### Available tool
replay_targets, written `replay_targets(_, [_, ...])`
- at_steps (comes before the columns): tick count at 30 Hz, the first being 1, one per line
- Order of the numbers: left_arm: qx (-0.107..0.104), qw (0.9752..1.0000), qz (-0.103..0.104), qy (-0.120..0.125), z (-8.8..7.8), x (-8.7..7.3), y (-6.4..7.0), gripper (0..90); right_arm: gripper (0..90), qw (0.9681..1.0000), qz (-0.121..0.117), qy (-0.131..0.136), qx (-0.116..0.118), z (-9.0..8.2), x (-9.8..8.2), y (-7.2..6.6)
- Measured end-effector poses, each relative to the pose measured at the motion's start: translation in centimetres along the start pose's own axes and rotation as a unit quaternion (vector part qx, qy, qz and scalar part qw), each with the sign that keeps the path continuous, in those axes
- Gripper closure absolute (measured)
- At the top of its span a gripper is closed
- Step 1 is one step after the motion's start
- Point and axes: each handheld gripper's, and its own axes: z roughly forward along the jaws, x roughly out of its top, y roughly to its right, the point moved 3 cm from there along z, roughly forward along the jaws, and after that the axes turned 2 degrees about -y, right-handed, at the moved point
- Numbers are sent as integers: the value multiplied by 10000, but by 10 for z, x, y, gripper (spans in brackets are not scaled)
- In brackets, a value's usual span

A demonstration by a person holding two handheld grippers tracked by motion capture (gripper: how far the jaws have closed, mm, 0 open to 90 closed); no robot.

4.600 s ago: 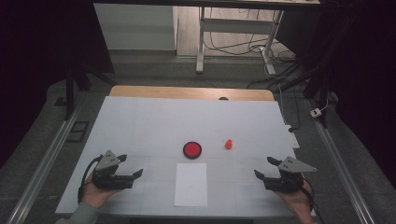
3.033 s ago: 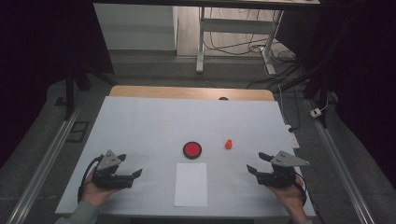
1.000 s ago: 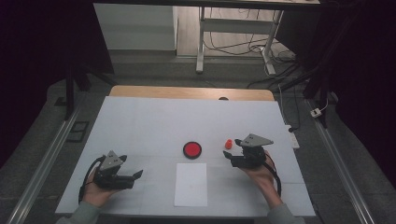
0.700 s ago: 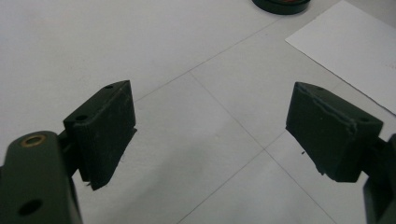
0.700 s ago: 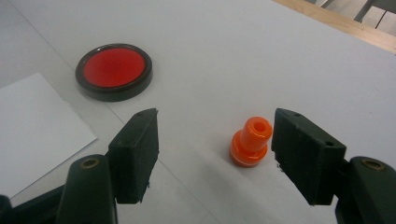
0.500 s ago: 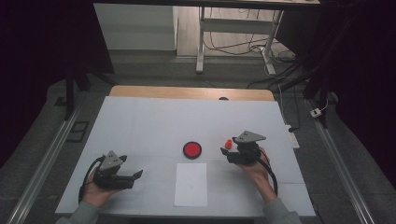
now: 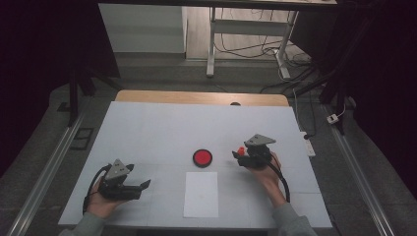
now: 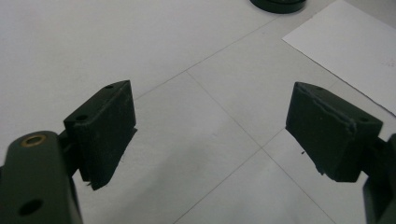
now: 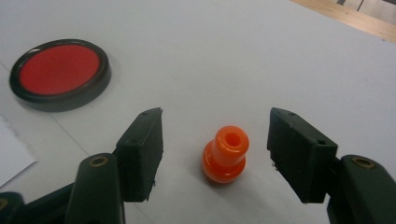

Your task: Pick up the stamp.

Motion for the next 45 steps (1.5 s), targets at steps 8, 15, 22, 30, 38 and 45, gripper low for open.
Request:
replay_targets(8, [7, 10000, 6, -21, 1, 0, 0, 161, 443, 9999, 50, -31, -99, 5, -2, 5])
replay_targets(15, [13, 10000, 7, -24, 1, -1, 0, 161, 511, 9999, 95, -76, -93, 7, -3, 7])
replay_targets(22, [7, 10000, 9, -33, 1, -1, 0, 161, 571, 9998, 119, -124, -53, 8, -5, 8])
replay_targets(30, [16, 10000, 11, -35, 1, -1, 0, 161, 641, 9999, 133, -77, -33, 9, -5, 8])
replay_targets(38, [19, 10000, 14, -32, 1, -1, 0, 161, 717, 9999, 122, -95, -12, 9, -5, 9])
replay_targets(45, [18, 10000, 15, -31, 1, -1, 0, 161, 720, 9999, 119, 33, 4, 6, -3, 8])
